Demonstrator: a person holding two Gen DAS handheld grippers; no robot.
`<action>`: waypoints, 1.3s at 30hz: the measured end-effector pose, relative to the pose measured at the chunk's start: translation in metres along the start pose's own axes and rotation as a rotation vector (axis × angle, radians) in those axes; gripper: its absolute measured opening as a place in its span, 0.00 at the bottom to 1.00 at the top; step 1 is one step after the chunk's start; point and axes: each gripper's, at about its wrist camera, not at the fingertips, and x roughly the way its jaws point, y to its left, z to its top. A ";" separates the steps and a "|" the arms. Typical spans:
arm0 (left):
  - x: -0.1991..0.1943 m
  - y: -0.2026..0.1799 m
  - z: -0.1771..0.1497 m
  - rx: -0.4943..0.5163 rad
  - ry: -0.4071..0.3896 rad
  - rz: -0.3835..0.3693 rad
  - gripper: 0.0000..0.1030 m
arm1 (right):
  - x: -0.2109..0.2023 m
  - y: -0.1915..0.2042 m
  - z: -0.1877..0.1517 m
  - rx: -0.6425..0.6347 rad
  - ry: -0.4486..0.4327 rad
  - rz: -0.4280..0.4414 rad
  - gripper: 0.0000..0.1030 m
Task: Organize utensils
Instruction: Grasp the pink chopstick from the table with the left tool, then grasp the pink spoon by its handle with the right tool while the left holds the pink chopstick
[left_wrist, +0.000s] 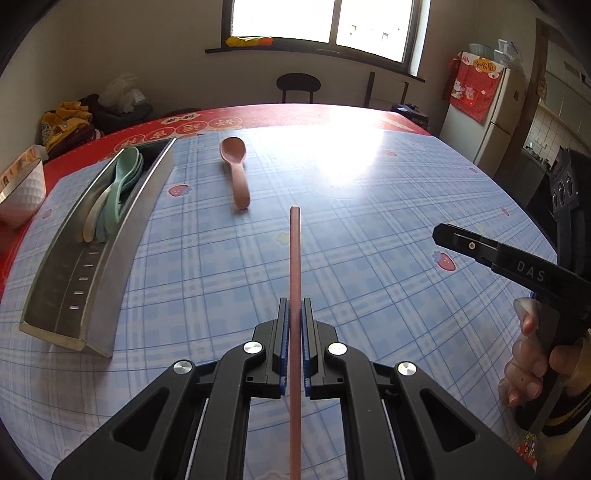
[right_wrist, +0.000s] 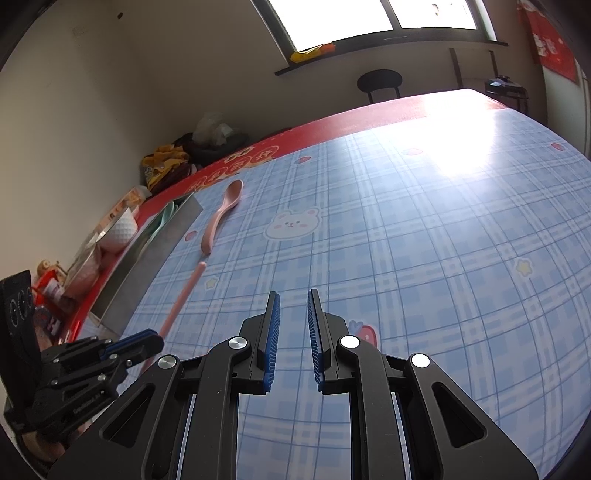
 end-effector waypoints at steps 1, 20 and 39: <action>-0.003 0.008 -0.001 -0.016 -0.014 0.012 0.06 | 0.001 0.001 0.000 -0.003 0.003 -0.003 0.16; -0.041 0.076 -0.016 -0.298 -0.258 0.020 0.06 | 0.058 0.071 0.072 -0.182 0.072 0.116 0.16; -0.041 0.080 -0.017 -0.312 -0.266 -0.029 0.06 | 0.196 0.108 0.100 0.029 0.248 0.079 0.16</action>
